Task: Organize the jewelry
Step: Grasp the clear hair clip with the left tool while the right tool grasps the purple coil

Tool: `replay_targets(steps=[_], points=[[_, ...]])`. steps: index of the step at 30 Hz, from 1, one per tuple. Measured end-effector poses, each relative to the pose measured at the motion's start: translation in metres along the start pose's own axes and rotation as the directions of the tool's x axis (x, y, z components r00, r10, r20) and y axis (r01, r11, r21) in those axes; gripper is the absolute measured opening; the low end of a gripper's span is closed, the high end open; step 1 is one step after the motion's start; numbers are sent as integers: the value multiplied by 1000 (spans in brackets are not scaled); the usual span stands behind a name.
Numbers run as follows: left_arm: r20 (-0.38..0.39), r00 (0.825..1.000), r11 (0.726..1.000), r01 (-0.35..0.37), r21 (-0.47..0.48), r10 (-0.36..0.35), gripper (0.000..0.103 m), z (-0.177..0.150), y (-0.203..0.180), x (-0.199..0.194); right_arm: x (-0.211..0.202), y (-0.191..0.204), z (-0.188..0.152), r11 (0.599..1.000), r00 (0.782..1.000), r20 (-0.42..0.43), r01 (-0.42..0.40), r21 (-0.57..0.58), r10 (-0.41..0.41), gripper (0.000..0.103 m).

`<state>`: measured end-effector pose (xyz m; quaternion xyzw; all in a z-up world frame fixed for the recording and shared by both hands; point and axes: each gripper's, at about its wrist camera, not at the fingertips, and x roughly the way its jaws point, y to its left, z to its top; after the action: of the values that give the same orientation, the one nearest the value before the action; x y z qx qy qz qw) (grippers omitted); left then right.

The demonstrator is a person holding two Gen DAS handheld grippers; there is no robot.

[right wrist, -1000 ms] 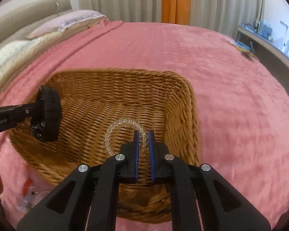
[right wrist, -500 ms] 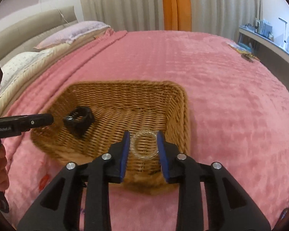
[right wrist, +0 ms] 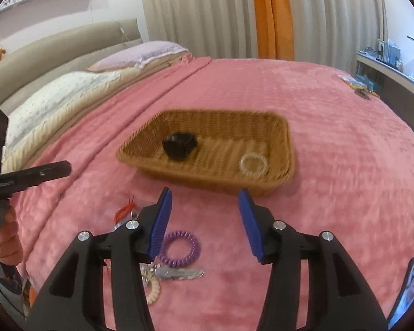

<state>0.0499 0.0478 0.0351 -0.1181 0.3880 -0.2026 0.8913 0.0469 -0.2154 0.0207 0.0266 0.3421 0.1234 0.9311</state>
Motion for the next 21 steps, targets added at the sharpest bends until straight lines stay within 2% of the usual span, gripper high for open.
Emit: replay_targets(steps=[5, 11, 19, 21], points=[[-65, 998, 1000, 2, -14, -3, 45, -29, 16, 15, 32, 9, -25, 1000, 998, -70, -5, -16, 4, 47], [-157, 987, 998, -6, 63, 16, 43, -57, 17, 44, 60, 11, -40, 1000, 991, -136, -11, -11, 10, 46], [-198, 980, 995, 5, 103, 15, 41, -60, 12, 69, 75, 14, -46, 999, 983, -184, 2, -33, -8, 37], [-202, 979, 994, -2, 108, 24, 33, -61, 11, 73, 78, 14, -47, 999, 981, -194, 8, -35, -15, 37]])
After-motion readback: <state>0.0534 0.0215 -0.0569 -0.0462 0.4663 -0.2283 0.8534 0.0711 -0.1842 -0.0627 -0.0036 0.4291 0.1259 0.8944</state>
